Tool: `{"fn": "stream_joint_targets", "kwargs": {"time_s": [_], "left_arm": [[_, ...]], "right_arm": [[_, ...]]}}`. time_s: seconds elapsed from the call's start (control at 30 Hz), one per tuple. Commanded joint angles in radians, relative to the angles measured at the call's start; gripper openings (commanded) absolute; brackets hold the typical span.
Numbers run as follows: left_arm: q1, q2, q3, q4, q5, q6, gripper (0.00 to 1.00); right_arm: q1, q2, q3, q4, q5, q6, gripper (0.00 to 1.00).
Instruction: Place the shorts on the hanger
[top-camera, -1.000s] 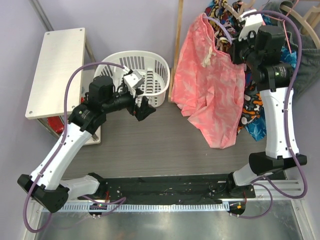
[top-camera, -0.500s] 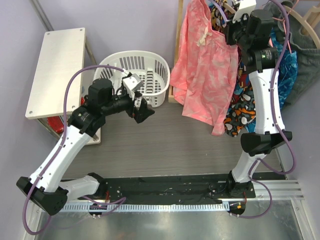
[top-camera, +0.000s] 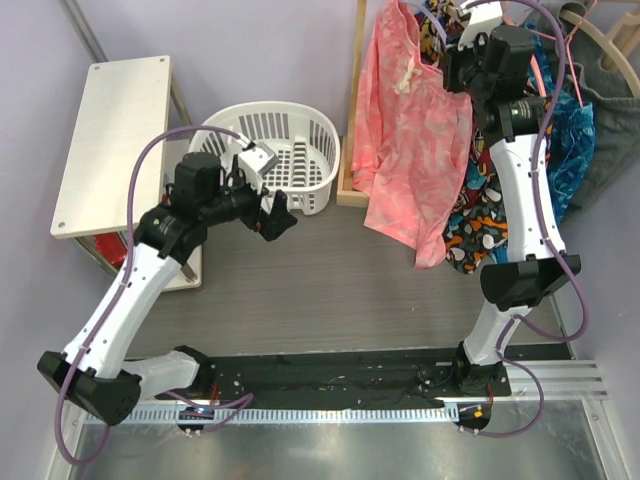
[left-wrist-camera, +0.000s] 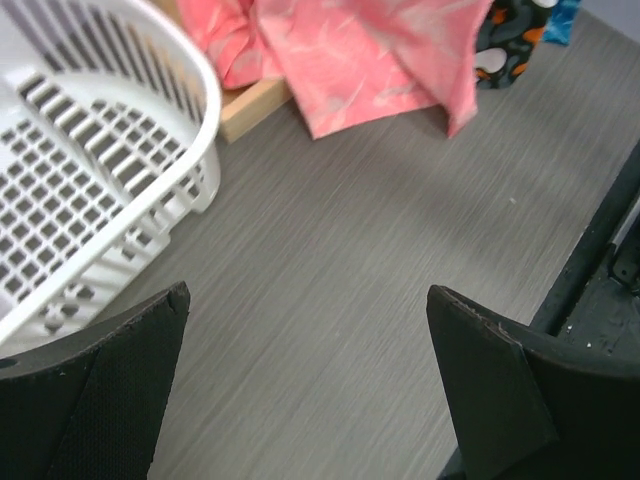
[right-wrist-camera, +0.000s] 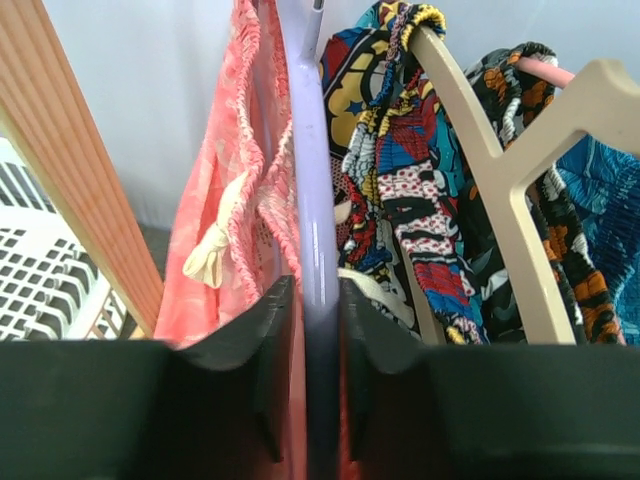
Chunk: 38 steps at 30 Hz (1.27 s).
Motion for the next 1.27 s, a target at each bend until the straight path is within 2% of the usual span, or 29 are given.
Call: {"fn": "stream_joint_targets", "kwargs": {"time_s": [0.0, 0.03, 0.07, 0.17, 0.3, 0.43, 0.53, 0.6, 0.67, 0.77, 0.97, 1.07, 1.23], "left_arm": [[0.066, 0.072, 0.140, -0.150, -0.027, -0.043, 1.00], [0.072, 0.101, 0.160, -0.172, -0.030, -0.043, 1.00], [0.079, 0.114, 0.201, -0.193, -0.033, -0.045, 1.00], [0.100, 0.150, 0.275, -0.269, -0.032, -0.050, 1.00], [0.123, 0.189, 0.378, -0.367, -0.023, -0.033, 1.00], [0.161, 0.213, 0.461, -0.431, -0.019, 0.018, 1.00], [0.178, 0.195, 0.487, -0.434, -0.148, 0.016, 1.00], [0.180, 0.192, 0.510, -0.474, -0.244, 0.041, 1.00], [0.180, 0.189, 0.510, -0.514, -0.277, 0.038, 1.00], [0.180, 0.158, 0.441, -0.508, -0.286, 0.023, 1.00], [0.191, 0.082, 0.262, -0.473, -0.291, -0.008, 1.00], [0.195, 0.054, 0.217, -0.467, -0.276, -0.013, 1.00], [0.200, 0.054, 0.219, -0.454, -0.303, -0.036, 1.00]], "right_arm": [[-0.001, -0.131, -0.061, 0.084, -0.023, 0.016, 0.47], [-0.002, -0.161, -0.073, 0.083, -0.023, 0.022, 0.53], [-0.002, -0.177, -0.086, 0.084, -0.026, 0.026, 0.64], [-0.002, -0.241, -0.130, 0.084, -0.040, 0.042, 0.81], [-0.002, -0.326, -0.175, 0.074, -0.063, 0.055, 0.89], [-0.001, -0.425, -0.215, 0.034, -0.115, 0.064, 0.94], [-0.001, -0.487, -0.296, -0.001, -0.204, 0.075, 0.94], [-0.002, -0.566, -0.411, -0.005, -0.259, 0.091, 0.94], [-0.001, -0.618, -0.534, -0.002, -0.334, 0.108, 0.97], [0.001, -0.700, -0.697, 0.001, -0.402, 0.118, 1.00], [0.001, -0.823, -0.986, 0.011, -0.439, 0.121, 1.00], [0.001, -0.852, -1.078, 0.009, -0.445, 0.124, 1.00], [0.005, -0.852, -1.120, 0.014, -0.441, 0.138, 0.99]]}}
